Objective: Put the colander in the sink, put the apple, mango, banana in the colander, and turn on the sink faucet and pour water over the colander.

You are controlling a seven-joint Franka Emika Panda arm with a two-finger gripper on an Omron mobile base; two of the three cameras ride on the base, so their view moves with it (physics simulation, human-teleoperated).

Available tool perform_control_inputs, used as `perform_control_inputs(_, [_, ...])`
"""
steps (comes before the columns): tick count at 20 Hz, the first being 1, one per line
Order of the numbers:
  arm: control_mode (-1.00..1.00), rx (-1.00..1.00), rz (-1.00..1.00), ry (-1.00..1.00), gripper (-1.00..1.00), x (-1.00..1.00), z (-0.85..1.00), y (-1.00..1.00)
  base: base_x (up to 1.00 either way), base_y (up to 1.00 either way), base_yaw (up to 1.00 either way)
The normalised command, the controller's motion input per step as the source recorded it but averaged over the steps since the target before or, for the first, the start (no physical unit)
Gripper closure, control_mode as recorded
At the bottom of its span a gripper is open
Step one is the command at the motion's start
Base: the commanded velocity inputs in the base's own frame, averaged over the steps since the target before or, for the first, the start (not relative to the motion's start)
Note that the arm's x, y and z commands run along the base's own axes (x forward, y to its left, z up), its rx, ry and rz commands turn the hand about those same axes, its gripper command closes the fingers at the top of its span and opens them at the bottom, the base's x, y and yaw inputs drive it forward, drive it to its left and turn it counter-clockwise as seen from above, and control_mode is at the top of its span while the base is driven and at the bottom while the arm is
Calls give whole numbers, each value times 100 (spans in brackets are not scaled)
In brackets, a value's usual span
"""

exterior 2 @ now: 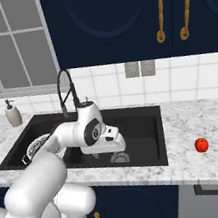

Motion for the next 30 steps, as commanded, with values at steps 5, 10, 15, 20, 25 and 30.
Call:
perform_control_inputs(5, [-100, 0, 0, -13, -100, 0, 10, -100, 0, 0, 0])
perform_control_inputs(10, [-100, 0, 0, -7, -100, -2, 16, -100, 0, 0, 0])
perform_control_inputs(15, [-100, 0, 0, 0, -100, 3, 25, -91, 0, 0, 0])
perform_control_inputs(20, [-100, 0, -3, 1, -100, 5, 21, -92, 0, 0, 0])
perform_control_inputs(25, [-100, 0, -13, 0, -100, 19, 2, -84, 0, 0, 0])
perform_control_inputs(30, [-100, 0, -17, 0, -100, 40, 0, -63, 0, 0, 0])
